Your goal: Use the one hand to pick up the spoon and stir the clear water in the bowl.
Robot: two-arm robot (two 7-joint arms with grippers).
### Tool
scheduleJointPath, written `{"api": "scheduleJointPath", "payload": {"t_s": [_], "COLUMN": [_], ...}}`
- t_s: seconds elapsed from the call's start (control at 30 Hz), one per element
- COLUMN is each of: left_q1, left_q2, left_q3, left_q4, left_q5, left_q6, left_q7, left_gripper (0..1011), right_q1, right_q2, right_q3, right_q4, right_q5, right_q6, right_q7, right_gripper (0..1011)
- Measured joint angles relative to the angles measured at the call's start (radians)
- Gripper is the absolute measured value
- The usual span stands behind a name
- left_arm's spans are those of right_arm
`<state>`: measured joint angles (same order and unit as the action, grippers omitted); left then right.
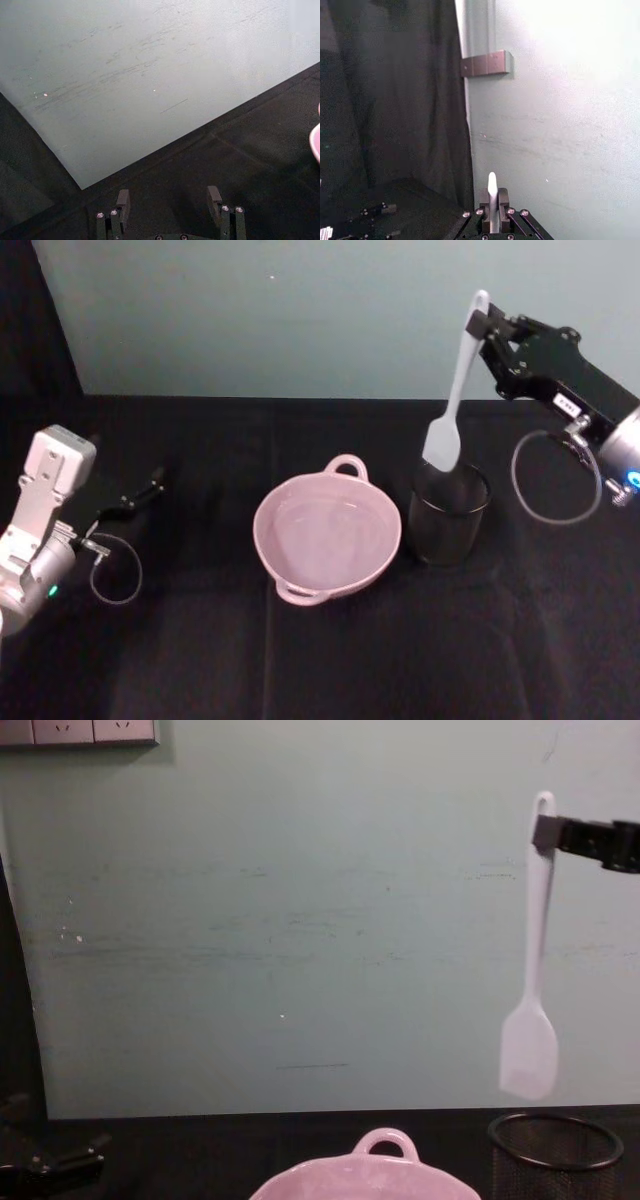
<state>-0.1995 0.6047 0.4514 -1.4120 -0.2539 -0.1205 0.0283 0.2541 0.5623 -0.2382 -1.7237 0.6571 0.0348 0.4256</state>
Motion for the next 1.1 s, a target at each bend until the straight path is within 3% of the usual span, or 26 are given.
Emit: {"api": "scheduleJointPath", "payload": {"t_s": [0.23,0.57,0.77,0.9,1.1], "left_q1": [0.000,0.000,0.000,0.000,0.000], "left_q2": [0.000,0.000,0.000,0.000,0.000], "left_q3": [0.000,0.000,0.000,0.000,0.000], "left_q4": [0.000,0.000,0.000,0.000,0.000], "left_q5": [0.000,0.000,0.000,0.000,0.000], "left_q6": [0.000,0.000,0.000,0.000,0.000], "left_q7": [0.000,0.000,0.000,0.000,0.000], "left_gripper": [1011,1011,1011,1011,1011], "right_q1": [-0.025,-0.038,-0.038,-0.042,-0.049], "right_q2": [0.009,-0.015,-0.058,-0.092,-0.115], "right_q3": [0.014,0.011,0.015,0.028,0.041], "right_q4": [0.010,0.118,0.220,0.284,0.321], "right_q5": [0.024,0.059,0.120,0.188,0.251], "right_q6": [0.016,0.006,-0.016,-0.030,-0.042], "right_q7": [-0.009,-0.008,0.022,0.048,0.062], "right_gripper": [109,109,109,109,109]}}
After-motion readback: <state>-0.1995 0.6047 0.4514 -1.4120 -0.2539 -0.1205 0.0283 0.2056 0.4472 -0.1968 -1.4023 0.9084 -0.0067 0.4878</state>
